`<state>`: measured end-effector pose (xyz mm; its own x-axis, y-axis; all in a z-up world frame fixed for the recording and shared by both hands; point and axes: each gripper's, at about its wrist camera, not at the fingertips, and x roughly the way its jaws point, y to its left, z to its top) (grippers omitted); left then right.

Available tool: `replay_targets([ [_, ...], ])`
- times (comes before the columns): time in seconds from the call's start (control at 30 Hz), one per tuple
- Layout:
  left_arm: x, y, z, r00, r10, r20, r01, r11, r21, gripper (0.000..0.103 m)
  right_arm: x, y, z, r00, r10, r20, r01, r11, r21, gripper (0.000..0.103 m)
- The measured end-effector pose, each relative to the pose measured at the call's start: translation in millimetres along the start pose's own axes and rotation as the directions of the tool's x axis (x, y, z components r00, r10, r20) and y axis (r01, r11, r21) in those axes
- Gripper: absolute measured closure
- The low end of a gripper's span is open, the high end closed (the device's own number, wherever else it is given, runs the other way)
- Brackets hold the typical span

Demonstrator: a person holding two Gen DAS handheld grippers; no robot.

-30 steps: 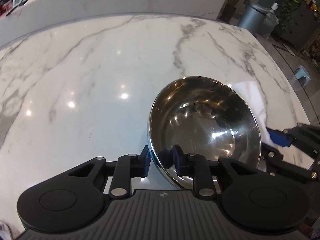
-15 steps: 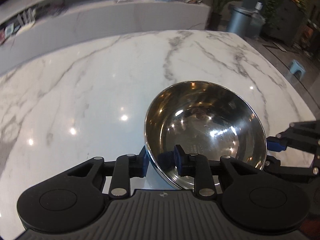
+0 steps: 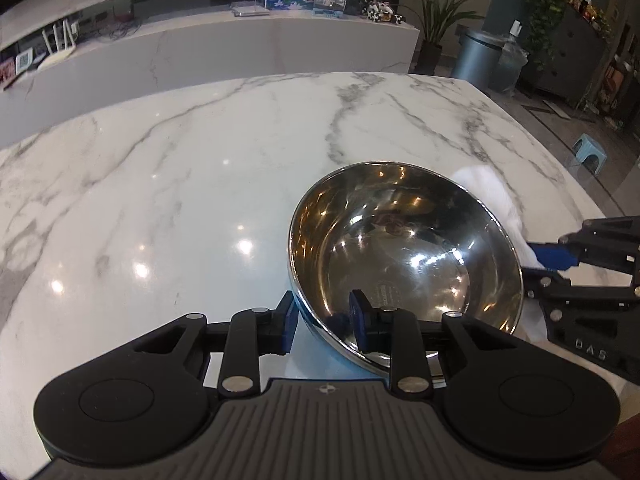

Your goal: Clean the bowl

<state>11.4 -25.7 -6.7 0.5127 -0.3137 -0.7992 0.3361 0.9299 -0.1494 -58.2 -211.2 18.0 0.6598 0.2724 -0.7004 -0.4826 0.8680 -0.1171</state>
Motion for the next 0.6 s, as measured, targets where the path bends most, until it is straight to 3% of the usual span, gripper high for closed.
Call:
replay_targets([
  [0.1,-4.5,3.7,-2.0,0.999,-0.023,-0.023,0.022,0.999,-0.036,0.073,-2.0,5.3,0.6,1.0,0.006,0.0,-0.006,1.0,-0.031,0.085],
  [0.17,-7.5,6.7,-3.0,0.998,-0.039,-0.043,0.035,0.997,-0.075,0.054,-1.7,8.2,0.8,1.0,0.009,-0.005,-0.009,0.999,-0.043,0.085],
  [0.27,-10.3,13.5,-2.9,0.995,-0.042,-0.091,0.026,0.986,-0.166,0.039,1.4,10.2,0.5,1.0,0.012,-0.015,-0.013,0.999,-0.048,0.085],
  [0.47,-14.3,20.1,-3.8,0.986,-0.116,-0.119,0.087,0.97,-0.225,0.04,3.2,10.7,2.0,1.0,0.011,-0.017,-0.011,0.999,-0.051,0.085],
  [0.6,-16.8,15.2,-2.5,0.987,-0.107,-0.122,0.08,0.976,-0.204,0.056,3.2,11.4,2.0,1.0,0.01,-0.019,-0.011,0.998,-0.055,0.085],
])
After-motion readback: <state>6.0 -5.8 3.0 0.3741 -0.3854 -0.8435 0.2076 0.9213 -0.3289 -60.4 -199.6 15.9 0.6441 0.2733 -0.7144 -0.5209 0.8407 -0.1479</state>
